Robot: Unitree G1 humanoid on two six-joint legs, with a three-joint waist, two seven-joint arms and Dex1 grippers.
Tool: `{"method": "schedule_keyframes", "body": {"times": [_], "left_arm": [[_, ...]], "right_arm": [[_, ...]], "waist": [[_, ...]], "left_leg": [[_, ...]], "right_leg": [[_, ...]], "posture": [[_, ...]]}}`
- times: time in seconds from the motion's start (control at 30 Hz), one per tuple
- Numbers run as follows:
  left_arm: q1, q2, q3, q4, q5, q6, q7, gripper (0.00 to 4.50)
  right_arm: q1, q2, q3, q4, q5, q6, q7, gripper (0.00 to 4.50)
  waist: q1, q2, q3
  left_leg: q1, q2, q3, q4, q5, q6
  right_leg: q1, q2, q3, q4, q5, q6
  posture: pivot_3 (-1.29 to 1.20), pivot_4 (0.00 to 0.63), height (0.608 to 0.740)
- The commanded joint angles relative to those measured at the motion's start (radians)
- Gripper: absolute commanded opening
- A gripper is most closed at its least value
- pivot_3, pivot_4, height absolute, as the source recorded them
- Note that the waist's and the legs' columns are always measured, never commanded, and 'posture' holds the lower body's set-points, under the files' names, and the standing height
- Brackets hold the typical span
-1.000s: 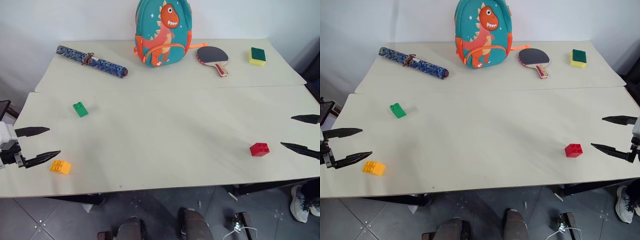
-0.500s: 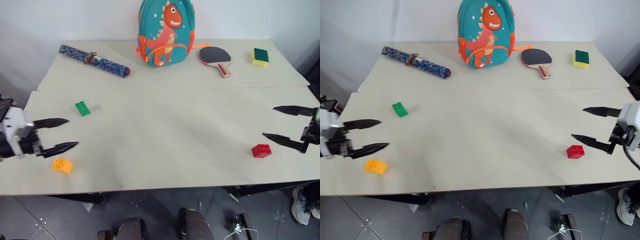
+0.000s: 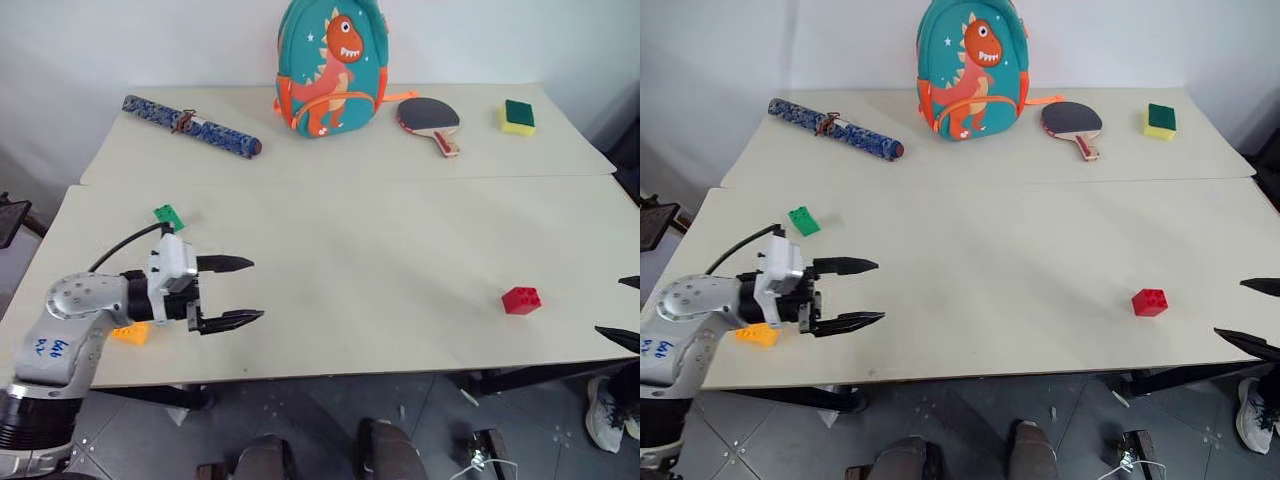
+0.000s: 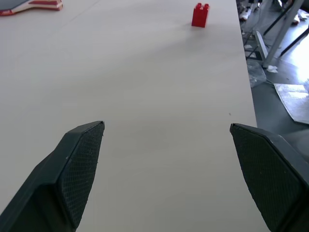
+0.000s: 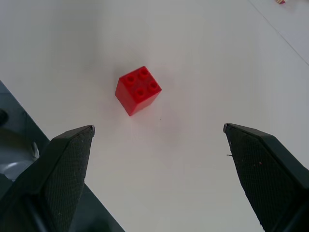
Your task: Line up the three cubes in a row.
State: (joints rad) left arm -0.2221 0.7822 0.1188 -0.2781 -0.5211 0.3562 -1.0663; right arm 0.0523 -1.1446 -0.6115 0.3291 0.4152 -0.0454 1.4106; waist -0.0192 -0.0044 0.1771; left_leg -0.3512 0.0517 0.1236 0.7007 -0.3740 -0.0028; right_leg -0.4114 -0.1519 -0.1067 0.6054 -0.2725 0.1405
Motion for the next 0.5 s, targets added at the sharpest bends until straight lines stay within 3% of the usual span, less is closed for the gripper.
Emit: {"method": "schedule_keyframes", "body": {"times": [0.03,0.27,0.5], "left_arm": [[0.006,0.001,0.001,-0.082,-0.018,0.029,0.026,4.45],[-0.017,0.007,-0.021,-0.104,-0.015,0.053,0.022,4.45],[-0.062,0.002,-0.053,-0.11,-0.015,0.063,0.022,4.45]], "right_arm": [[-0.03,-0.015,0.077,-0.114,0.03,0.093,0.01,4.5],[-0.22,-0.021,0.332,-0.019,-0.14,0.074,-0.032,4.5],[-0.529,0.027,0.574,0.33,-0.34,-0.188,0.024,4.5]], "waist": [[-0.004,0.0,0.0],[0.0,0.0,0.0],[-0.002,0.001,0.0]], "left_leg": [[0.0,0.0,-0.001,0.0,0.0,0.0],[-0.001,0.0,-0.001,0.001,0.0,0.0],[-0.001,0.0,0.0,0.001,0.0,0.0]], "right_leg": [[0.0,0.0,0.0,0.001,0.0,0.0],[0.0,0.0,-0.001,0.001,0.0,0.0],[0.0,0.0,-0.001,0.0,0.0,0.0]], "posture": [[0.0,0.15,0.74],[0.0,0.15,0.74],[0.0,0.15,0.74]]}}
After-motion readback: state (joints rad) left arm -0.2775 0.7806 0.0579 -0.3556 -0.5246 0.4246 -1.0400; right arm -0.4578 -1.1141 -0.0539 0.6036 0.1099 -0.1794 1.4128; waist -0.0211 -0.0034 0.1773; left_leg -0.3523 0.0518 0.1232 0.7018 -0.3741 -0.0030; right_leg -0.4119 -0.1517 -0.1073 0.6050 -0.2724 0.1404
